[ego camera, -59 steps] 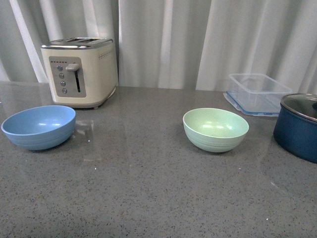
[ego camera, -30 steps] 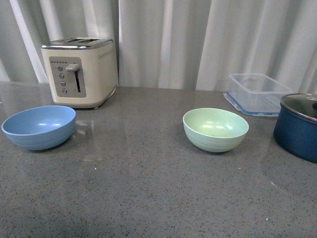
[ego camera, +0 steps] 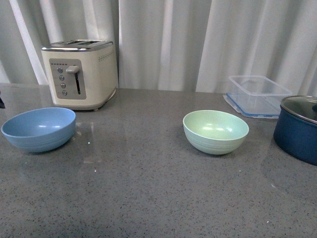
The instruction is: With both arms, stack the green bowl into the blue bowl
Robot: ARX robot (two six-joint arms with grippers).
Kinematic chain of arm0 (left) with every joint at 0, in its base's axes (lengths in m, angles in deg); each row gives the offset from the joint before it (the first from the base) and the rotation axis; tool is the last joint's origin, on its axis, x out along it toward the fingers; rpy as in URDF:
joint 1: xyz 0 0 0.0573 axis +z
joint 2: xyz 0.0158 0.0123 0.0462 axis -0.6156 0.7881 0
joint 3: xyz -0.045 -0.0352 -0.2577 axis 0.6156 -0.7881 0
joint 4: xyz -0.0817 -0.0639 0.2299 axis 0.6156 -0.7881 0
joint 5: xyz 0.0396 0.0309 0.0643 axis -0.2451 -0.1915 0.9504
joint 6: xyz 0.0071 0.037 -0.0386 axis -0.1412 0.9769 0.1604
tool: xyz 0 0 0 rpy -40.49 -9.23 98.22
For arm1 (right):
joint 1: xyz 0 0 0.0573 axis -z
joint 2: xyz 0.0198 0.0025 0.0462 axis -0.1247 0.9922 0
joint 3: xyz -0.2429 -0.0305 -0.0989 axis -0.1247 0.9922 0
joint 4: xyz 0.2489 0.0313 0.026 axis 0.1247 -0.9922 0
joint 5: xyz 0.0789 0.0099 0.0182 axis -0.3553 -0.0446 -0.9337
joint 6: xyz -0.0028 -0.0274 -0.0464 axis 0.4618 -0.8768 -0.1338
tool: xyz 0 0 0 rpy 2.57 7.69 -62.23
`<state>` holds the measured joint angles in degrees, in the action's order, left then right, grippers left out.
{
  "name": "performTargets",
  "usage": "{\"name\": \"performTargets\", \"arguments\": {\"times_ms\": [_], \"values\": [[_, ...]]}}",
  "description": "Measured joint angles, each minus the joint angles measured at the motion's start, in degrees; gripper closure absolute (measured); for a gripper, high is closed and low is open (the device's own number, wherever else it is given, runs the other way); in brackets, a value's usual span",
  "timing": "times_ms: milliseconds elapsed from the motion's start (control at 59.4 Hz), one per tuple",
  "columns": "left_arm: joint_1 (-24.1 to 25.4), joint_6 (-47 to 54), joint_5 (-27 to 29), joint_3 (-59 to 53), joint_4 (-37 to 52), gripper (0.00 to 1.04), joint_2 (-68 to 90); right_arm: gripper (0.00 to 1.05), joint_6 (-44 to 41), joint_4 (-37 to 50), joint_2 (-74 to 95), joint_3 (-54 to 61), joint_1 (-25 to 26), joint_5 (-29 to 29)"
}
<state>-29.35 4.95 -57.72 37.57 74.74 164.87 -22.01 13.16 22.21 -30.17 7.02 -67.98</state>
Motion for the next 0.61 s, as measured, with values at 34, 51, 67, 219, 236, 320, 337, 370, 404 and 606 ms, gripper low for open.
{"name": "performTargets", "arguments": {"times_ms": [34, 51, 67, 219, 236, 320, 337, 370, 404, 606], "values": [[-0.3, -0.4, 0.1, 1.2, -0.7, 0.07, 1.5, 0.1, 0.0, 0.0, 0.0, 0.0, 0.0, 0.0], [-0.4, -0.5, 0.1, 1.8, -0.9, 0.07, 2.2, 0.1, 0.0, 0.0, 0.0, 0.0, 0.0, 0.0], [-0.4, -0.6, 0.2, 2.1, -1.0, 0.07, 2.5, 0.1, 0.0, 0.0, 0.0, 0.0, 0.0, 0.0], [-1.4, -1.5, 0.7, 6.5, -2.9, 0.07, 6.9, 0.1, 0.0, 0.0, 0.0, 0.0, 0.0, 0.0], [-1.4, -1.6, 0.8, 6.9, -3.1, 0.07, 7.2, 0.1, 0.0, 0.0, 0.0, 0.0, 0.0, 0.0], [-1.8, -2.0, 1.4, 9.9, -4.2, 0.07, 10.3, 0.1, 0.0, 0.0, 0.0, 0.0, 0.0, 0.0], [-1.8, -2.2, 1.8, 10.4, -4.3, 0.07, 10.9, 0.1, 0.0, 0.0, 0.0, 0.0, 0.0, 0.0], [-1.9, -2.6, 2.2, 11.5, -4.6, 0.07, 12.4, 0.1, 0.0, 0.0, 0.0, 0.0, 0.0, 0.0], [-1.9, -3.0, 2.2, 12.2, -5.1, 0.07, 13.4, 0.1, 0.0, 0.0, 0.0, 0.0, 0.0, 0.0], [-2.1, -3.8, 3.1, 15.2, -6.0, 0.07, 17.4, 0.1, 0.0, 0.0, 0.0, 0.0, 0.0, 0.0]]}}
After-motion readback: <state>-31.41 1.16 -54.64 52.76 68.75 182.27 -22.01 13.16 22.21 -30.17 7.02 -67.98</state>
